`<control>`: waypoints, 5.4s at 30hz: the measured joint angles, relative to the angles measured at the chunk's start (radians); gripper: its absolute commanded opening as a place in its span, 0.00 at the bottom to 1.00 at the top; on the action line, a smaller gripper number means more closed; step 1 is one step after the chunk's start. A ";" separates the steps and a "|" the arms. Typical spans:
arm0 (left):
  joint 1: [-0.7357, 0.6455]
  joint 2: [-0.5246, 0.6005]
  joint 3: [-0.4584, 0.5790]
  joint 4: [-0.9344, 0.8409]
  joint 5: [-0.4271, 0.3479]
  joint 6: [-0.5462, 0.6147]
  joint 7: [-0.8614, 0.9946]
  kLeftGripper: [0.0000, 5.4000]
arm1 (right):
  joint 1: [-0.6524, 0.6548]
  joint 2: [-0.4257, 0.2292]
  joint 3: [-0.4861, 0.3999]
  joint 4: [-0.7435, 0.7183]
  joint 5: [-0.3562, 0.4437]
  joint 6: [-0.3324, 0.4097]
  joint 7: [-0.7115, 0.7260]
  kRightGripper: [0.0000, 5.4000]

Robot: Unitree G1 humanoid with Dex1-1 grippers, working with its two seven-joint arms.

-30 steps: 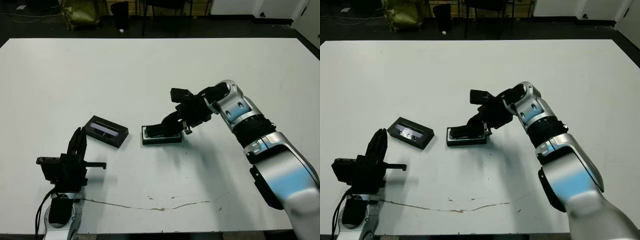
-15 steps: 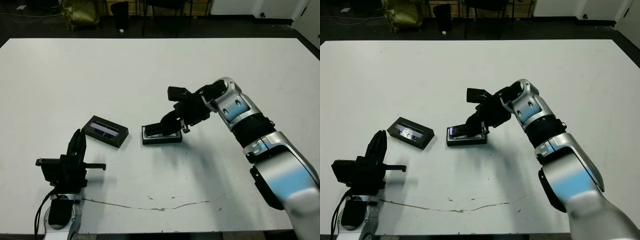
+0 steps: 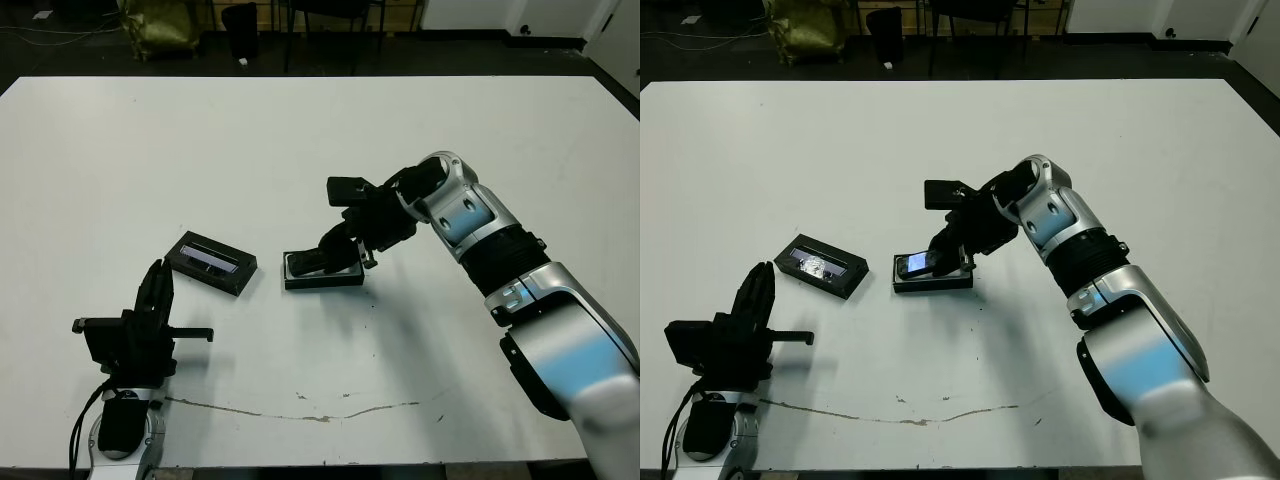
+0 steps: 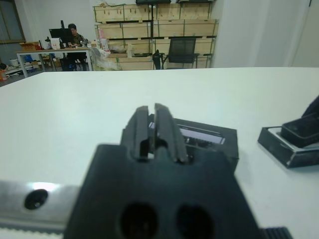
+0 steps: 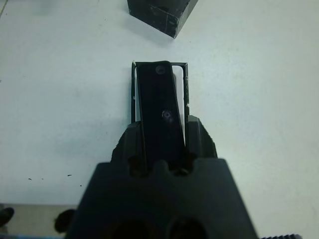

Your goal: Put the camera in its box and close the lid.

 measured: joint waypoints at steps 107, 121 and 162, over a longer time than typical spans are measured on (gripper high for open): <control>0.000 -0.012 0.014 0.062 -0.066 -0.058 -0.027 0.00 | 0.000 -0.006 0.044 -0.028 -0.034 -0.083 -0.016 0.12; 0.002 -0.019 0.010 0.041 -0.040 -0.048 -0.008 0.00 | -0.028 0.024 0.056 0.009 -0.022 -0.165 0.056 0.69; -0.007 -0.026 0.010 0.061 -0.031 -0.064 -0.021 0.00 | 0.609 -0.016 -0.376 -0.805 0.259 -0.068 -0.701 0.46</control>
